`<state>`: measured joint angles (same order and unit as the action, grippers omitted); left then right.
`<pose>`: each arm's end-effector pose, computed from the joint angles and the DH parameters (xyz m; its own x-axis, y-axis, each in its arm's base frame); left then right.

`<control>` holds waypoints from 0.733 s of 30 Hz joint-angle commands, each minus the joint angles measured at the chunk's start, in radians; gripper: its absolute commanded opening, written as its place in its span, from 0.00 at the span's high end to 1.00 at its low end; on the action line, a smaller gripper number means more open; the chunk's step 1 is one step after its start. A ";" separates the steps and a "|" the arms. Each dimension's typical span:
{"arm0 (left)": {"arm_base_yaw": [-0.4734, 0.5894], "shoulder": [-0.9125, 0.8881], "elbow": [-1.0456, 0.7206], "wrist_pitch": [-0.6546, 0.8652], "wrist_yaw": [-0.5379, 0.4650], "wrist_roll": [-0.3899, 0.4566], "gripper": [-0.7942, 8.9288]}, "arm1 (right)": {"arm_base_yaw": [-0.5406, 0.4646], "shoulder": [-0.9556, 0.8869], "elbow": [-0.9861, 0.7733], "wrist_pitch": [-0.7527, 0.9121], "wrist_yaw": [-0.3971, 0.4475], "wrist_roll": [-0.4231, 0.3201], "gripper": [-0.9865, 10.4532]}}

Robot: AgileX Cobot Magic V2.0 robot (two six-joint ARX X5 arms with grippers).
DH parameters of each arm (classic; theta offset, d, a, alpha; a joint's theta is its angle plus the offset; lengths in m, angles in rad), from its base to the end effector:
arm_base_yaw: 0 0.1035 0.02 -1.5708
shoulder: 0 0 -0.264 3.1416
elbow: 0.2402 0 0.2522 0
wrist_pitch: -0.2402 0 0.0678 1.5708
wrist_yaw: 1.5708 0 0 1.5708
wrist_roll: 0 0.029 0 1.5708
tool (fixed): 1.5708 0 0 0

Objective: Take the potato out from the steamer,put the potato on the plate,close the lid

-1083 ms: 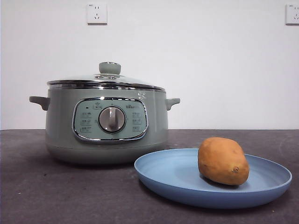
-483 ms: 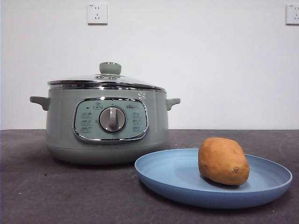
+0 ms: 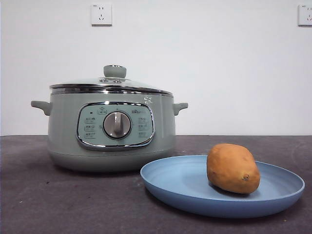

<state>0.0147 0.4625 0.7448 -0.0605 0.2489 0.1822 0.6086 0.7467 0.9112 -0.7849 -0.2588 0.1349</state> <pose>0.0959 -0.0057 0.3683 0.9490 -0.2324 0.2132 0.1824 0.9559 0.2301 0.1074 0.0839 0.3264 0.4990 0.6597 -0.5620 -0.6528 0.7127 0.2569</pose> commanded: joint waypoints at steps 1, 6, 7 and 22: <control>0.007 -0.085 -0.171 0.039 -0.041 -0.020 0.92 | 0.001 -0.001 0.003 0.004 0.003 0.006 0.91; 0.007 -0.223 -0.393 0.045 -0.116 -0.072 0.92 | 0.001 -0.001 0.003 0.004 0.003 0.006 0.91; 0.007 -0.247 -0.434 0.045 -0.126 -0.085 0.92 | 0.001 -0.001 0.003 0.004 0.003 0.006 0.91; 0.007 -0.461 -0.734 0.027 -0.145 -0.161 0.92 | 0.001 -0.001 0.003 0.004 0.003 0.006 0.91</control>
<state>0.0189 0.0044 0.0242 -0.0319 0.1066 0.0322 0.6086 0.7464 0.9112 -0.7849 -0.2588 0.1352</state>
